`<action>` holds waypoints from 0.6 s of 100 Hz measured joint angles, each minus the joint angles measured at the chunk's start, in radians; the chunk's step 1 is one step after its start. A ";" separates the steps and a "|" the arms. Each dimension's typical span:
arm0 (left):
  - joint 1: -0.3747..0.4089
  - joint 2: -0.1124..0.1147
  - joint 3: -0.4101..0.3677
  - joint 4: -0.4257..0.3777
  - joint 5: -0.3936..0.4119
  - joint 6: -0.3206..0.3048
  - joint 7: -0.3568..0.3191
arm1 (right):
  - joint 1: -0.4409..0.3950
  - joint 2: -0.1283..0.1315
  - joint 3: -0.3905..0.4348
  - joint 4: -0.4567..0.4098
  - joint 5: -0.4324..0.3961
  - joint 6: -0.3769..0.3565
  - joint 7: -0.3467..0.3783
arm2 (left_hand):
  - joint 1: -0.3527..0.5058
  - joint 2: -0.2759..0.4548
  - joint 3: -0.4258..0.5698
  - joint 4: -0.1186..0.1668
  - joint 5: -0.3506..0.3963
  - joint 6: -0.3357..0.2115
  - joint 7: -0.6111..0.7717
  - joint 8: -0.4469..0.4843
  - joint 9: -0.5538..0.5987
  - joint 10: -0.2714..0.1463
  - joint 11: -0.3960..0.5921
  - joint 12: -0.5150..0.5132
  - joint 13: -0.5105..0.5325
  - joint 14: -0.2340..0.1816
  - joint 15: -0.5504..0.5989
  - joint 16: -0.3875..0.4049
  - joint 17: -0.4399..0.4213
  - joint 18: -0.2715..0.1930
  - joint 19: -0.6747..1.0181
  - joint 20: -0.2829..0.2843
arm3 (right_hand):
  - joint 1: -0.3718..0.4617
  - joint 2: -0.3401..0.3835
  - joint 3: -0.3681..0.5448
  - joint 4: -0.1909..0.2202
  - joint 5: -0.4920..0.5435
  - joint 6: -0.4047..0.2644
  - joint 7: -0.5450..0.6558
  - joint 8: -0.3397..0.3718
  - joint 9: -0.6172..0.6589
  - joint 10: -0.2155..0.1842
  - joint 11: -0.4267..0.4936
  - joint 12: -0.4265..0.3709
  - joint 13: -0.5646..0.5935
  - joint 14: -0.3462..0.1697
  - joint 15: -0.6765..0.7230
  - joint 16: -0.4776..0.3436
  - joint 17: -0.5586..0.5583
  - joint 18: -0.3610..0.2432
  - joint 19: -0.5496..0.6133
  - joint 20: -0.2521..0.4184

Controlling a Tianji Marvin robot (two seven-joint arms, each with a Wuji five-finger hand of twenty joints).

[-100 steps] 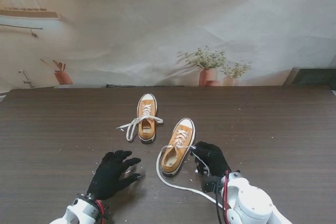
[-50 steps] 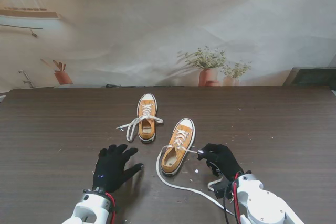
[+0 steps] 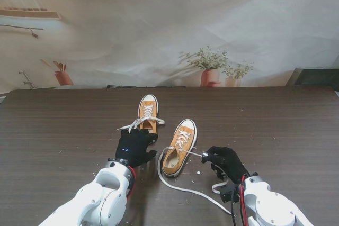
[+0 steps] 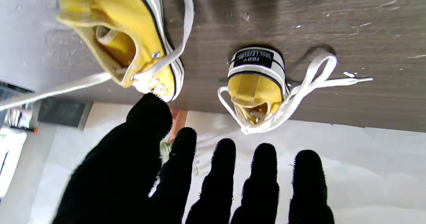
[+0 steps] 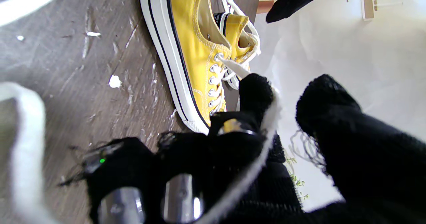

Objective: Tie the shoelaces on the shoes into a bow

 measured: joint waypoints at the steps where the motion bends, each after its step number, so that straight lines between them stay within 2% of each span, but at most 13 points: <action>1: -0.007 0.002 0.003 0.002 0.000 0.000 -0.010 | 0.000 0.000 0.001 0.000 0.001 0.000 0.000 | 0.000 -0.006 0.009 -0.001 0.000 0.000 0.002 0.000 0.000 0.000 0.001 0.000 0.000 -0.001 0.000 0.000 0.000 0.000 0.000 0.000 | 0.000 0.000 0.000 0.000 0.000 0.000 0.000 0.000 0.000 0.000 0.000 0.000 0.000 0.000 0.000 0.000 0.000 0.000 0.000 0.000; 7: -0.047 0.011 0.025 0.018 0.004 0.000 -0.048 | -0.002 0.001 0.003 -0.002 0.003 0.002 0.002 | 0.000 -0.041 0.061 -0.020 -0.001 -0.001 0.011 0.000 -0.011 -0.013 0.000 0.000 0.000 -0.012 0.000 0.000 -0.001 -0.001 0.000 -0.002 | 0.000 0.000 0.000 0.000 0.000 0.001 0.000 0.000 0.000 0.000 0.000 0.000 0.000 0.000 0.000 0.000 0.000 0.000 0.000 0.000; 29: -0.169 0.024 0.118 0.106 0.000 -0.004 -0.080 | -0.007 0.002 0.009 -0.007 0.014 0.004 0.010 | -0.012 -0.089 0.121 -0.039 -0.003 -0.003 0.031 0.000 -0.039 -0.014 0.004 0.000 -0.012 -0.025 -0.002 0.000 -0.011 -0.021 0.000 -0.003 | 0.000 -0.001 0.000 0.000 0.000 0.008 0.000 0.000 0.000 0.000 0.000 0.000 0.000 0.000 0.000 0.000 0.000 0.000 0.000 0.000; 44: -0.219 0.024 0.176 0.155 -0.007 -0.005 -0.075 | -0.015 0.002 0.018 -0.015 0.018 0.004 0.010 | -0.022 -0.102 0.134 -0.040 -0.001 -0.004 0.066 0.000 -0.039 -0.014 0.004 0.012 -0.012 -0.026 0.005 0.008 -0.011 -0.021 0.005 -0.003 | 0.000 -0.003 0.000 0.000 0.000 0.008 0.000 0.000 0.000 0.000 0.000 0.000 0.000 0.000 0.000 0.000 0.000 0.000 0.000 0.000; 60: -0.258 0.020 0.236 0.208 -0.004 0.005 -0.031 | -0.020 0.003 0.021 -0.020 0.019 0.005 0.010 | -0.022 -0.113 0.161 -0.040 0.016 -0.005 0.124 0.015 -0.039 -0.014 0.016 0.025 -0.012 -0.026 0.023 0.011 -0.011 -0.021 0.023 0.000 | 0.000 -0.003 0.000 0.000 0.000 0.008 0.000 0.000 0.000 0.000 0.000 0.000 0.000 0.000 0.000 0.000 0.000 0.000 0.000 0.000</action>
